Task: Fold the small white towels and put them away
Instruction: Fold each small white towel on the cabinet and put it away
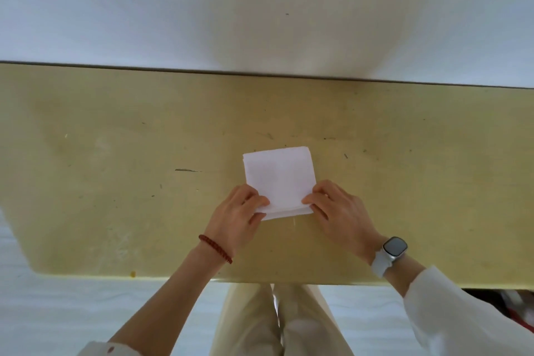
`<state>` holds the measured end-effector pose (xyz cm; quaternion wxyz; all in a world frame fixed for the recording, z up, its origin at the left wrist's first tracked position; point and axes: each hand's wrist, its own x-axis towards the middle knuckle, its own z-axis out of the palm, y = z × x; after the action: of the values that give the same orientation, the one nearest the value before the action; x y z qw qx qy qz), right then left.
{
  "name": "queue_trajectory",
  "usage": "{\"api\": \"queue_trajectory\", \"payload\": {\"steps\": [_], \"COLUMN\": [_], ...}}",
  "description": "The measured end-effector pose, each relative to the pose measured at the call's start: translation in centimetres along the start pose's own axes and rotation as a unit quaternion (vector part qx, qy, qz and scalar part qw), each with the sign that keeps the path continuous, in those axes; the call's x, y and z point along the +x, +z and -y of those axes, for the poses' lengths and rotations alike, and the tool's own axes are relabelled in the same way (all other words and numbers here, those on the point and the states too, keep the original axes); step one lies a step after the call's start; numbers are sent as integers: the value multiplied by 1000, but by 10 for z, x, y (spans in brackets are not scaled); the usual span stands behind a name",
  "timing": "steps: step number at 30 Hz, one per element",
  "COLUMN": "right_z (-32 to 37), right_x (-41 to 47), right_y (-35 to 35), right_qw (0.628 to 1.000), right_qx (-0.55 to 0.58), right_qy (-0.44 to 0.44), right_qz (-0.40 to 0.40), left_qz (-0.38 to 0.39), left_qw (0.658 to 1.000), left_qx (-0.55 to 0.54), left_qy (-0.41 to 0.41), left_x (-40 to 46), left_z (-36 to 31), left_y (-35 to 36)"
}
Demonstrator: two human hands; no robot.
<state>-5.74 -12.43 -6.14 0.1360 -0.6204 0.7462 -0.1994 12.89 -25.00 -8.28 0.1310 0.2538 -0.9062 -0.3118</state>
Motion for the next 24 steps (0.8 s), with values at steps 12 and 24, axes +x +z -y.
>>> {"api": "queue_trajectory", "payload": {"steps": [12, 24], "right_z": [-8, 18], "right_x": [-17, 31], "right_y": [18, 40], "right_qw": [998, 982], "right_qx": [-53, -155], "right_qy": [-17, 83], "right_qz": [10, 74], "left_qz": [11, 90], "left_qw": [996, 962], "left_qx": [88, 245], "left_qy": [33, -83], "left_x": [-16, 23], "left_z": [2, -1], "left_y": [8, 15]}}
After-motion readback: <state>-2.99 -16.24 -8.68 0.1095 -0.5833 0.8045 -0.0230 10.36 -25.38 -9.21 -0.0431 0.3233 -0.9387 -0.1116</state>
